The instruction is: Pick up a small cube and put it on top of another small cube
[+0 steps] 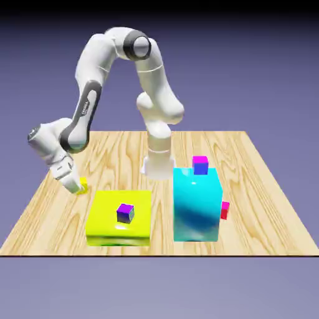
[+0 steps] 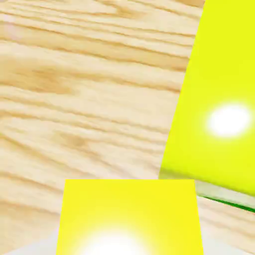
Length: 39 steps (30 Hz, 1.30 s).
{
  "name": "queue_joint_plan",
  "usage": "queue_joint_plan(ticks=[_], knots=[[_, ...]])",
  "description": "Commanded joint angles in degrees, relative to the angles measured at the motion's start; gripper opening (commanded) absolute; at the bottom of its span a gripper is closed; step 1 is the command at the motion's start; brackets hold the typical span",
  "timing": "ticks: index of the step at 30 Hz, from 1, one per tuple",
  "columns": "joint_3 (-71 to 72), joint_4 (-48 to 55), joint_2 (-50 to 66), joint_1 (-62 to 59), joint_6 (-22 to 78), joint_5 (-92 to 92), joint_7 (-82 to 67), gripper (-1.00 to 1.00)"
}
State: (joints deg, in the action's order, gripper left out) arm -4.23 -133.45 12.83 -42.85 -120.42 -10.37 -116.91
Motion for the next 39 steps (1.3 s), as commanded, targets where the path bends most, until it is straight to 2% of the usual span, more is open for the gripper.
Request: queue_joint_plan(ticks=[1,39], knots=[[-0.74,-0.2,-1.01,2.08,0.21,-0.26,1.24,-1.0],[-29.12,-7.66,-39.41,80.99,8.99,-2.68,51.91,-1.0]])
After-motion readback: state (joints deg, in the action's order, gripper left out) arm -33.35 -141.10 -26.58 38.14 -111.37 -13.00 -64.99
